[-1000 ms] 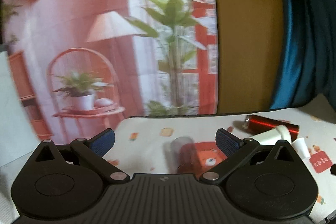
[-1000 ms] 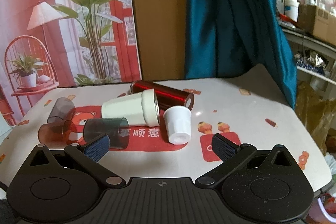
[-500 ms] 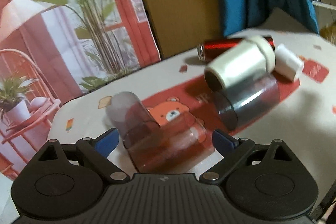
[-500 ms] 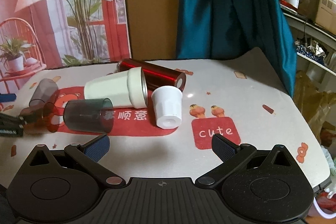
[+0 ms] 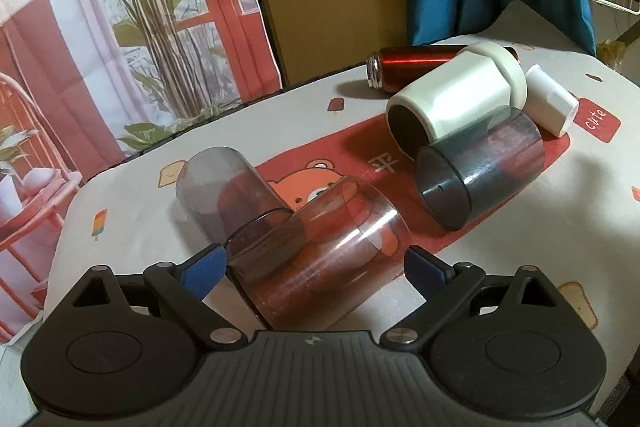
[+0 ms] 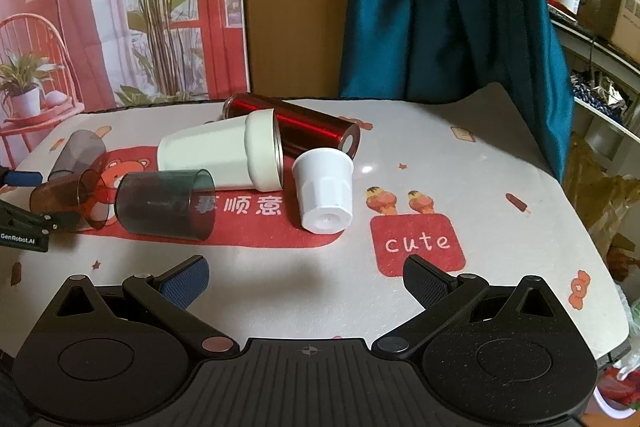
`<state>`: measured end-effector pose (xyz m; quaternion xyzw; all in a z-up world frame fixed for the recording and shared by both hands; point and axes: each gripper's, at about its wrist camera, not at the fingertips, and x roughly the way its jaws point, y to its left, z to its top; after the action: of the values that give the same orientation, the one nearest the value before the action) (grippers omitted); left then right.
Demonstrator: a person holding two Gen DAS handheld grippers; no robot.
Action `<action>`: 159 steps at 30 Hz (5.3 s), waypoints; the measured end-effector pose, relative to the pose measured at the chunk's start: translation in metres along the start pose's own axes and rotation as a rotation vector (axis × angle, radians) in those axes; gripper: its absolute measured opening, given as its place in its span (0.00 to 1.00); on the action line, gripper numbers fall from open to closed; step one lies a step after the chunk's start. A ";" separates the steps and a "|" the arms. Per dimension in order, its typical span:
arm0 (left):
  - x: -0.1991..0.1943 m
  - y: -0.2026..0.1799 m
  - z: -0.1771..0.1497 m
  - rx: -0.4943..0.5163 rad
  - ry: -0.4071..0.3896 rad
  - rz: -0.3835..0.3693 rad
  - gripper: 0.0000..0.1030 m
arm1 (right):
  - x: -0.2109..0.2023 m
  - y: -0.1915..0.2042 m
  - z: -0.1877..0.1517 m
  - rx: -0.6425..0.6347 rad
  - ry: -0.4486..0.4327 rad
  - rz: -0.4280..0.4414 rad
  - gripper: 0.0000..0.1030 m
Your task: Flip cup upright
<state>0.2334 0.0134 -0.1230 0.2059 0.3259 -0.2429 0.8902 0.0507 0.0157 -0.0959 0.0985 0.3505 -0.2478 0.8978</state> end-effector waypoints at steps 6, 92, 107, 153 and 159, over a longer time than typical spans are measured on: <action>-0.011 0.002 0.000 -0.071 -0.009 -0.055 0.95 | 0.002 0.002 0.000 -0.004 0.003 0.004 1.00; -0.019 -0.112 -0.009 -0.902 0.298 -0.188 0.85 | -0.003 -0.036 -0.030 0.108 0.083 0.070 1.00; -0.127 -0.088 -0.024 -0.642 0.081 0.309 1.00 | 0.037 0.034 0.006 -0.004 0.272 0.361 1.00; -0.130 -0.080 -0.062 -0.730 0.212 0.259 1.00 | 0.050 0.025 -0.012 0.085 0.387 0.288 0.62; -0.134 -0.082 -0.062 -0.730 0.203 0.259 1.00 | 0.031 0.018 -0.021 0.075 0.340 0.289 0.62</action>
<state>0.0671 0.0204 -0.0923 -0.0617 0.4484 0.0249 0.8913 0.0670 0.0266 -0.1321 0.2213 0.4697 -0.1094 0.8476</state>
